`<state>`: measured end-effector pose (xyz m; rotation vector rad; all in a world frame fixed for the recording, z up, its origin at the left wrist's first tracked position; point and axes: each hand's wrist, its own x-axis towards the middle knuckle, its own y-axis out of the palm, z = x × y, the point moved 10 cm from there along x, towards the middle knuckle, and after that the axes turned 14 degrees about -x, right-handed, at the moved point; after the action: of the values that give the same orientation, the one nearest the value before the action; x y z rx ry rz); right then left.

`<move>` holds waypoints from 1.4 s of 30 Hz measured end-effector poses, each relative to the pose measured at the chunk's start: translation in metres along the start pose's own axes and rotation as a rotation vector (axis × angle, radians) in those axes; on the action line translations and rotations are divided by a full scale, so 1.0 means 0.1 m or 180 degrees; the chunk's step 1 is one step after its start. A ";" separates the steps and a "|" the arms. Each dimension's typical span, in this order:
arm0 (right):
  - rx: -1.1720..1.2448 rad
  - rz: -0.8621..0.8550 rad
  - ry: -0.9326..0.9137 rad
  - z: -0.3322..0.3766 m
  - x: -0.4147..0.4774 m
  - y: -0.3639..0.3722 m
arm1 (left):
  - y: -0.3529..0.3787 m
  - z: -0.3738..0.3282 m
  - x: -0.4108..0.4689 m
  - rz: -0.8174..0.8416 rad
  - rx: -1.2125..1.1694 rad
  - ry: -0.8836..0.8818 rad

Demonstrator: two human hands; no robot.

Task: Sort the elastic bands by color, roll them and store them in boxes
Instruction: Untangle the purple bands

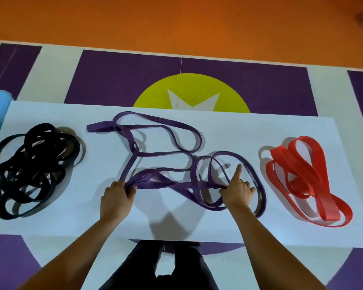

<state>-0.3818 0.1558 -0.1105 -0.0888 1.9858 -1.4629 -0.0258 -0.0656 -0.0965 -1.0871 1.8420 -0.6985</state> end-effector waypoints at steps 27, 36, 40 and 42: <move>0.1884 -0.0332 -0.1499 0.73 -0.35 -0.84 | -0.03 -0.08 0.70 0.0341 0.0251 -0.0312; 0.2820 0.0076 -0.1998 1.29 -0.74 -1.57 | -0.19 -0.49 0.47 0.0417 -0.0688 0.0863; 0.3060 -0.0085 -0.1987 1.41 -0.77 -1.83 | -0.38 -0.90 0.22 0.0692 -0.1415 0.1127; 0.3172 -0.0148 -0.1935 1.42 -0.75 -1.93 | -0.48 -1.05 0.12 0.0796 -0.1624 0.1124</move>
<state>-0.3078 -0.0018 0.0701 -0.1214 0.6654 -1.9889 -0.1019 -0.0944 -0.0137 -1.0611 2.4987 -0.2853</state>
